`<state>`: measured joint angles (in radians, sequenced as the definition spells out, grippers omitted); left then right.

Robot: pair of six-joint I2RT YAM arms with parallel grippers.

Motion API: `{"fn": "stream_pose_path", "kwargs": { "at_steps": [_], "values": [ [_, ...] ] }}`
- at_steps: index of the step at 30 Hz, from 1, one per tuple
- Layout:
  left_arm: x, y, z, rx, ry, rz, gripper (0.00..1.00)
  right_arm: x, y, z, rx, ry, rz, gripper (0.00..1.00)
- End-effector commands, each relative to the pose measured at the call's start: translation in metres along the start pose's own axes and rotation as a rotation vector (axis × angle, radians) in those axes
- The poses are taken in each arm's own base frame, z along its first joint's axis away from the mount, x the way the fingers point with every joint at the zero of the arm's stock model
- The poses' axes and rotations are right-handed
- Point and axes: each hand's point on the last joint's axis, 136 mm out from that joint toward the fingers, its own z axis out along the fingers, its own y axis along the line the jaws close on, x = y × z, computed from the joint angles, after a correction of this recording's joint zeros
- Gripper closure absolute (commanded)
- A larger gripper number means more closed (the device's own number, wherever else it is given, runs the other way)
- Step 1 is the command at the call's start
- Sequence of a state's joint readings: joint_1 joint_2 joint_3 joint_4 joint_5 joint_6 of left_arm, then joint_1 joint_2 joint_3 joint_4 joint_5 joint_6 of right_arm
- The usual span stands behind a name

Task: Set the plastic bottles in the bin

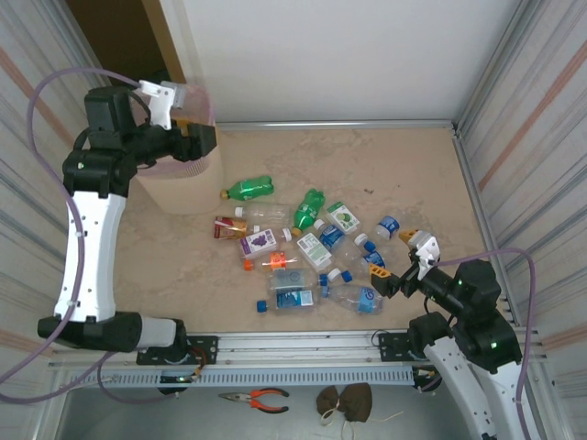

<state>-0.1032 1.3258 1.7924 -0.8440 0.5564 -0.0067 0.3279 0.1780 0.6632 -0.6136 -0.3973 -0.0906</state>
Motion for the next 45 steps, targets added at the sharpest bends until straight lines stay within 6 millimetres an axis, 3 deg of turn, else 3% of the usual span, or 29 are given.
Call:
{"fn": "stream_pose_path", "kwargs": {
  "at_steps": [1, 7, 13, 20, 28, 34, 39, 43, 45],
  "values": [
    [0.016, -0.013, -0.004, -0.002, 0.029, 0.029, 0.28, -0.004, 0.005, 0.0, -0.03, -0.007, -0.01, 0.01],
    [0.041, -0.043, 0.004, 0.025, 0.084, 0.06, 0.28, -0.003, 0.005, 0.001, -0.033, -0.004, -0.007, 0.01],
    [0.074, -0.072, 0.031, 0.059, 0.166, 0.08, 0.29, -0.003, 0.005, 0.0, -0.033, -0.004, -0.007, 0.01],
    [0.131, -0.106, 0.071, 0.119, 0.346, 0.135, 0.3, -0.002, 0.005, 0.001, -0.029, -0.006, -0.008, 0.01],
    [0.206, -0.113, 0.098, 0.151, 0.614, 0.28, 0.33, -0.003, 0.005, 0.0, -0.03, -0.009, -0.01, 0.01],
    [0.255, -0.105, 0.097, 0.215, 0.774, 0.435, 0.35, -0.003, 0.005, 0.0, -0.03, -0.009, -0.01, 0.01],
    [0.28, -0.127, 0.085, 0.36, 0.807, 0.492, 0.35, -0.003, 0.005, -0.001, -0.025, -0.013, -0.013, 0.01],
    [0.315, -0.155, 0.064, 0.473, 0.834, 0.63, 0.35, -0.004, 0.004, -0.002, -0.02, -0.016, -0.012, 0.01],
    [0.327, -0.16, 0.053, 0.485, 0.823, 0.705, 0.35, -0.004, 0.003, -0.002, -0.015, -0.017, -0.013, 0.01]
  ]
}}
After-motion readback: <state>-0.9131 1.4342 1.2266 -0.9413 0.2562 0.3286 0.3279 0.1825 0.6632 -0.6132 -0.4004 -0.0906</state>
